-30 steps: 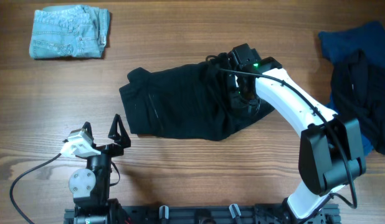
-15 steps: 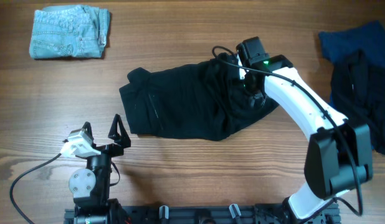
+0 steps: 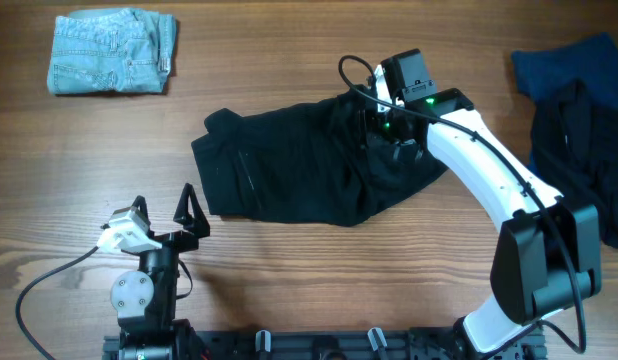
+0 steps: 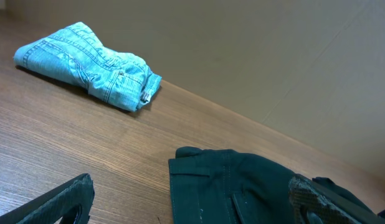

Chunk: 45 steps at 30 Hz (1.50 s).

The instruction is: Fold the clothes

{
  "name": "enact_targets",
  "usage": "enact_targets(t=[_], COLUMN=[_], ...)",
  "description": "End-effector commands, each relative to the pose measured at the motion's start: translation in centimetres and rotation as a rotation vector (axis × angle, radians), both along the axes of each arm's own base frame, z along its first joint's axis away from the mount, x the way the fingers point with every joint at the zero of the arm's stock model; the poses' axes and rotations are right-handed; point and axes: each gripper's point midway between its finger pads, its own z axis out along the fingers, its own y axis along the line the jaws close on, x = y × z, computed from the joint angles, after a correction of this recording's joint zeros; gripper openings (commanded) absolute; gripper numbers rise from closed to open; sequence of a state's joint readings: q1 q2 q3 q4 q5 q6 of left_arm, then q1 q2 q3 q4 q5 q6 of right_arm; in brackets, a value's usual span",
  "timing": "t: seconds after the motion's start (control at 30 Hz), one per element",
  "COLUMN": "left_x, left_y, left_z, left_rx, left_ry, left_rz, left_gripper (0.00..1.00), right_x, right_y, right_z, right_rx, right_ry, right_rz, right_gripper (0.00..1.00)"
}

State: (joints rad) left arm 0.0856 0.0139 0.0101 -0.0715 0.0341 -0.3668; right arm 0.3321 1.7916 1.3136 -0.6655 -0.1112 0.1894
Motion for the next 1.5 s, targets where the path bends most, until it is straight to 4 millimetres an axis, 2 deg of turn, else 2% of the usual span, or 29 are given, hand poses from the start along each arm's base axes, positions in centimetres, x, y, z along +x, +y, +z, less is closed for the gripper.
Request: enact_targets(t=[0.0,0.33,0.43,0.53,0.67,0.83,0.97,1.03,1.17,1.37,1.47], left_x=[0.0,0.0,0.0,0.0,0.0,0.0,0.0,0.0,0.0,0.0,0.0], left_y=[0.3,0.3,0.3,0.3,0.3,0.3,0.3,0.3,0.3,0.3,0.3], left_z=[-0.2,-0.2,-0.2,-0.2,-0.2,-0.2,-0.2,-0.2,-0.2,-0.2,-0.2], left_rx=[0.02,0.02,0.02,0.02,0.02,0.02,0.02,0.02,0.02,0.02,0.02], left_ry=[0.003,0.003,0.003,0.003,0.003,0.003,0.003,0.003,0.003,0.003,0.003], left_rz=[0.014,0.014,0.014,0.014,0.014,0.014,0.014,0.014,0.014,0.014,0.014], left_gripper=[1.0,1.0,1.0,1.0,1.0,1.0,1.0,1.0,1.0,1.0,1.0], right_x=[0.3,0.7,0.9,1.2,1.3,1.3,1.2,1.1,0.9,0.8,0.7], right_y=[-0.1,-1.0,-0.9,-1.5,-1.8,-1.8,-1.8,-1.8,-1.0,-0.4,-0.6], right_z=[-1.8,-5.3,-5.4,-5.4,-5.4,-5.4,-5.5,-5.6,-5.6,-5.7,-6.5], right_rx=[-0.067,-0.133,-0.134,-0.16,-0.179,-0.178,-0.18,-0.177,-0.146,-0.208,-0.229], right_ry=[0.017,0.061,0.055,0.04,0.037,0.036,0.039,0.043,0.052,0.021,0.028], right_rz=[-0.042,-0.092,-0.095,-0.107,-0.114,-0.115,-0.115,-0.123,-0.124,-0.131,-0.154], right_gripper=[0.63,0.61,0.54,0.51,0.38,0.34,0.24,0.25,0.54,0.56,0.56])
